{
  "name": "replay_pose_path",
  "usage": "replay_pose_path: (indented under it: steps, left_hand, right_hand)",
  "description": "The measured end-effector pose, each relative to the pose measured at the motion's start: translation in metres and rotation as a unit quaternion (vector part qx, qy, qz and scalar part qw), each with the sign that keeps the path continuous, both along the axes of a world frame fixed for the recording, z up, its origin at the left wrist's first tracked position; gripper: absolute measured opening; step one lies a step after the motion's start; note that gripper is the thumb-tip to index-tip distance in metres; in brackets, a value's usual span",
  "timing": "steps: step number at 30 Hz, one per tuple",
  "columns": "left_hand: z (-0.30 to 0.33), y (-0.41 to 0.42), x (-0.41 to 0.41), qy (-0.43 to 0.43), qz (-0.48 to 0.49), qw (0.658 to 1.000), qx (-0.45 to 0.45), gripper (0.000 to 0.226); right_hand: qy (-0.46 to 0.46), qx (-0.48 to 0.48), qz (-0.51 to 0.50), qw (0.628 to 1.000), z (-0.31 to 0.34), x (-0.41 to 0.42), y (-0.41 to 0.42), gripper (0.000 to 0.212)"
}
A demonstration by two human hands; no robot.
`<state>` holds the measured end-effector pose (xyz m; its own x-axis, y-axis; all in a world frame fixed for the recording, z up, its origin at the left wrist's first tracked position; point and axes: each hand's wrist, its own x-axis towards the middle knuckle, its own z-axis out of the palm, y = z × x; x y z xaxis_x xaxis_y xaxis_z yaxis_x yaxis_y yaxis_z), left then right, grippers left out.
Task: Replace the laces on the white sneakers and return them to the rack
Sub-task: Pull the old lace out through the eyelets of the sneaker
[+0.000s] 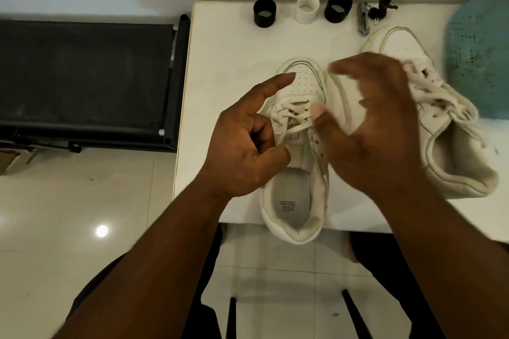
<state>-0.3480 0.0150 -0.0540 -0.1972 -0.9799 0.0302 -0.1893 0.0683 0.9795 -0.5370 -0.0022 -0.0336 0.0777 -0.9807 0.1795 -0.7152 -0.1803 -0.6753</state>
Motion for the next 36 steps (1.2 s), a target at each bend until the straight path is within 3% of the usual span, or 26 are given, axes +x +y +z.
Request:
replay_pose_path:
  steps: [3,7,12,17,20,22,24,27,36]
  left_hand:
    - [0.000,-0.001,-0.001,0.006,0.005,1.000,-0.004,0.077]
    - [-0.003,-0.001,-0.001,0.002,0.010,1.000,-0.012,0.077]
    - [-0.005,0.001,-0.001,0.003,0.014,1.000,-0.007,0.074]
    - [-0.006,-0.003,-0.009,-0.034,0.100,0.994,-0.015,0.029]
    - [-0.009,-0.010,-0.014,-0.068,0.164,0.984,0.012,0.014]
    - [-0.010,-0.014,-0.014,-0.081,0.146,0.985,0.043,0.016]
    - [-0.009,-0.017,-0.014,-0.083,0.113,0.988,0.065,0.020]
    - [-0.007,-0.018,-0.013,-0.081,0.099,0.989,0.079,0.024]
    - [-0.003,-0.012,-0.016,-0.141,0.090,0.984,0.057,0.016]
  right_hand:
    - [0.062,0.061,0.057,0.995,-0.001,0.016,0.012,0.027]
    - [0.041,0.071,0.059,0.995,-0.001,0.014,0.010,0.013]
    - [-0.026,-0.011,-0.092,0.995,0.002,-0.003,-0.005,0.020]
    - [0.079,0.052,-0.087,0.992,-0.008,-0.019,-0.011,0.013]
    - [0.062,0.036,-0.065,0.995,-0.005,-0.015,-0.009,0.024]
    - [0.001,0.041,-0.038,0.998,0.004,-0.012,-0.008,0.027]
    - [-0.051,0.106,0.028,0.993,0.011,-0.009,-0.006,0.035]
    - [-0.028,0.163,0.098,0.981,0.010,-0.007,-0.002,0.045]
    - [-0.019,0.131,0.005,0.991,0.006,0.002,0.001,0.033]
